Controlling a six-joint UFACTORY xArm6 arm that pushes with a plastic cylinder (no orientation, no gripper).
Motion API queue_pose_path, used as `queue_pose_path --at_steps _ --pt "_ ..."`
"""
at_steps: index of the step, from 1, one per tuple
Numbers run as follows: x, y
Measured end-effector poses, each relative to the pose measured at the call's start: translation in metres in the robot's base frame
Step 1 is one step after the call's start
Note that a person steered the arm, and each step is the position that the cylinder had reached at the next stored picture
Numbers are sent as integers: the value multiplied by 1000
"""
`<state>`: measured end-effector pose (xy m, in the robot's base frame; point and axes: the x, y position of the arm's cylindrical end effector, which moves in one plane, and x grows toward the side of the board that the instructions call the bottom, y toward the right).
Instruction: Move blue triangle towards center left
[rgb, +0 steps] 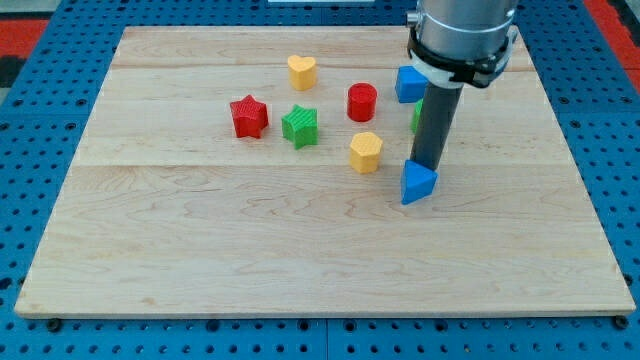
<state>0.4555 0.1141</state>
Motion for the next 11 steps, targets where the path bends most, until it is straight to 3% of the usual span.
queue_pose_path --at_steps 4,8,10,11 --pt "47 4" --pt "94 -71" --pt "91 -136" --pt "82 -134"
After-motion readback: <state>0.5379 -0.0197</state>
